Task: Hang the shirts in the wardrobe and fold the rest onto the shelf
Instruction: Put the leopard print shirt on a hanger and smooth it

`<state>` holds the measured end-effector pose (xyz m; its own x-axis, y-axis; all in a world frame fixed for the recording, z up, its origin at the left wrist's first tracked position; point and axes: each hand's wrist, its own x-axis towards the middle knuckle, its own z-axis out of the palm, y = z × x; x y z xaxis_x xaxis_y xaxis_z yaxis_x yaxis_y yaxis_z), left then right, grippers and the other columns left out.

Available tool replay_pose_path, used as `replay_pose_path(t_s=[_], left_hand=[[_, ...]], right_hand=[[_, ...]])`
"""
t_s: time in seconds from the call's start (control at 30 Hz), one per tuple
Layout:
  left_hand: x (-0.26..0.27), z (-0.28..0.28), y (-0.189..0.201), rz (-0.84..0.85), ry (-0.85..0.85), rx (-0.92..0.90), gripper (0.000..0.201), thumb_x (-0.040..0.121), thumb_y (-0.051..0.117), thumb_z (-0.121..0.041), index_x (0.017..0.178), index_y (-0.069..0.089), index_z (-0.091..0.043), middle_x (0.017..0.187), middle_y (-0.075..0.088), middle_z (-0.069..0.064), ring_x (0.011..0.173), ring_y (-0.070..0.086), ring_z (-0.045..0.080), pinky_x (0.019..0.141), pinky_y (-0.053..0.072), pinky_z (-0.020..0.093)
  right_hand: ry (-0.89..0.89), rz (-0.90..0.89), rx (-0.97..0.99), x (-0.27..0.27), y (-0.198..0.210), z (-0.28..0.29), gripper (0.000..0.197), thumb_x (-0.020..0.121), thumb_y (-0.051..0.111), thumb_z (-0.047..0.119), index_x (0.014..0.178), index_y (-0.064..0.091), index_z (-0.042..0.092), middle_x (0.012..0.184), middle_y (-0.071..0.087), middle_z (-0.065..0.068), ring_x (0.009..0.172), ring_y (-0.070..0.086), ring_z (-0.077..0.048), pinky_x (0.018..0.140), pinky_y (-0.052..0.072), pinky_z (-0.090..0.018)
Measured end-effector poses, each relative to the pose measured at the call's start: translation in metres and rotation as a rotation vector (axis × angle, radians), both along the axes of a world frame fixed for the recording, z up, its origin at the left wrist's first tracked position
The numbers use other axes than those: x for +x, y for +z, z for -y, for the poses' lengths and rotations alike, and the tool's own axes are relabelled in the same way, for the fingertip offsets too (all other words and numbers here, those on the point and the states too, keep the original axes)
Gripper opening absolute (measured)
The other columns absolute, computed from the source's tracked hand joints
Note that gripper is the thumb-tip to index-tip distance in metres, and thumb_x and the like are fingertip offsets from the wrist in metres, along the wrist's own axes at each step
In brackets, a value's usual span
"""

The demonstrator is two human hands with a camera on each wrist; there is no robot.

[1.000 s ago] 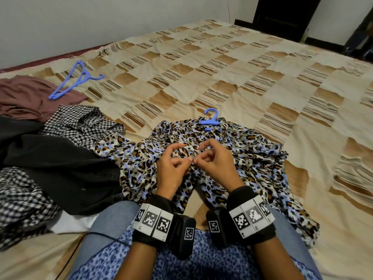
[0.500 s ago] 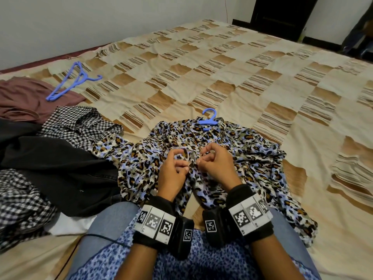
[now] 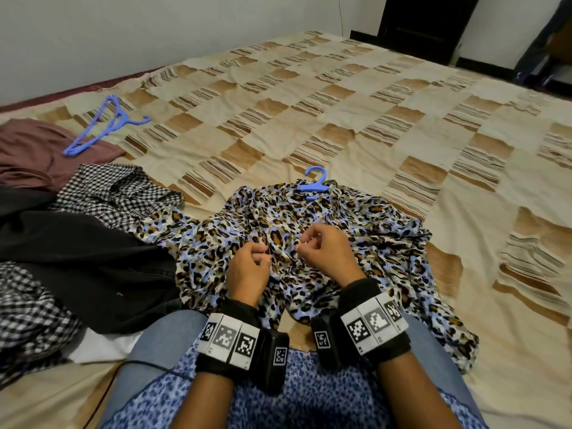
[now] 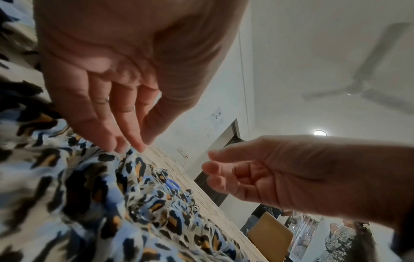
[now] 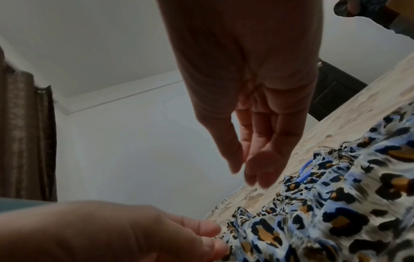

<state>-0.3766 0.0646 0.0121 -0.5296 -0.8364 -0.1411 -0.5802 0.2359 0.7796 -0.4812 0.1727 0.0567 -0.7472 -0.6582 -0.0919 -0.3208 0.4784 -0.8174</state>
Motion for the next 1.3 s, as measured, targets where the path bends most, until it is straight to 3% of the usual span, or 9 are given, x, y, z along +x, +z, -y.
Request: replay_pose_path(t_s=[0.17,0.27,0.33,0.4,0.6,0.77,0.9,1.1,1.3], left_hand=[[0.004,-0.002,0.006,0.031,-0.022,-0.019,0.008,0.089,0.058,-0.014,0.091,0.062,-0.021,0.100,0.066,0.003,0.092,0.060,0.021,0.072,0.044,0.027],[0.009,-0.002,0.007,0.076,-0.022,0.138,0.012,0.085,0.065,-0.011,0.083,0.061,-0.022,0.098,0.065,0.001,0.094,0.061,0.020,0.083,0.051,0.032],[0.010,-0.003,0.005,0.116,-0.076,0.308,0.015,0.081,0.067,-0.006,0.080,0.060,-0.019,0.097,0.063,0.002,0.097,0.061,0.022,0.090,0.050,0.035],[0.008,-0.007,0.002,0.192,-0.196,0.350,0.014,0.079,0.069,-0.003,0.078,0.060,-0.015,0.089,0.062,0.002,0.096,0.062,0.025,0.092,0.051,0.040],[0.008,-0.023,0.001,0.383,-0.358,0.101,0.014,0.086,0.062,-0.013,0.097,0.065,-0.005,0.104,0.067,0.009,0.099,0.062,0.026,0.091,0.050,0.040],[0.010,-0.024,0.006,0.126,-0.349,0.102,0.025,0.078,0.071,-0.024,0.069,0.049,-0.022,0.076,0.059,-0.003,0.083,0.060,0.022,0.073,0.047,0.030],[0.005,-0.029,0.018,-0.216,-0.399,0.205,0.035,0.073,0.077,-0.009,0.073,0.045,-0.024,0.065,0.052,-0.005,0.058,0.049,0.008,0.060,0.046,0.022],[0.002,-0.030,0.026,-0.445,-0.339,0.145,0.029,0.079,0.070,-0.002,0.073,0.052,-0.024,0.064,0.052,-0.005,0.047,0.048,-0.004,0.052,0.037,0.009],[0.002,-0.009,0.035,-0.653,-0.019,0.055,0.025,0.080,0.071,-0.006,0.079,0.050,-0.021,0.068,0.057,-0.002,0.059,0.053,0.008,0.051,0.045,0.012]], right_hand=[[0.184,0.013,0.437,0.017,-0.014,0.013,0.039,0.077,0.076,0.030,0.094,0.061,-0.002,0.091,0.068,-0.014,0.085,0.066,-0.025,0.082,0.055,-0.039],[0.229,-0.064,0.639,0.021,-0.025,0.022,0.028,0.079,0.074,0.022,0.096,0.061,0.004,0.101,0.065,-0.011,0.097,0.062,-0.026,0.089,0.052,-0.036],[0.214,-0.102,0.659,0.017,-0.022,0.022,0.014,0.085,0.067,0.018,0.080,0.057,0.008,0.096,0.064,-0.011,0.098,0.063,-0.026,0.088,0.052,-0.035],[0.150,-0.122,0.643,0.010,-0.009,0.017,0.029,0.089,0.060,0.016,0.066,0.045,0.010,0.078,0.055,-0.009,0.083,0.060,-0.023,0.079,0.051,-0.030],[0.016,0.024,0.391,0.009,0.040,0.000,0.032,0.084,0.062,0.004,0.060,0.043,0.012,0.071,0.055,-0.014,0.072,0.064,-0.027,0.070,0.056,-0.036],[0.029,-0.113,0.385,0.011,0.061,0.010,0.032,0.079,0.064,0.006,0.057,0.043,0.016,0.064,0.045,-0.007,0.069,0.047,-0.019,0.062,0.038,-0.028],[0.177,-0.151,0.335,0.005,0.073,0.016,0.011,0.079,0.065,0.004,0.071,0.058,0.003,0.069,0.050,-0.007,0.070,0.047,-0.018,0.059,0.038,-0.025],[0.324,-0.084,0.176,-0.003,0.094,0.017,0.028,0.077,0.065,-0.004,0.071,0.052,0.020,0.069,0.046,0.006,0.060,0.041,-0.007,0.055,0.035,-0.016],[0.101,-0.636,0.359,-0.030,0.081,0.010,0.016,0.082,0.055,0.002,0.096,0.056,0.010,0.100,0.058,-0.011,0.096,0.052,-0.028,0.068,0.038,-0.029]])
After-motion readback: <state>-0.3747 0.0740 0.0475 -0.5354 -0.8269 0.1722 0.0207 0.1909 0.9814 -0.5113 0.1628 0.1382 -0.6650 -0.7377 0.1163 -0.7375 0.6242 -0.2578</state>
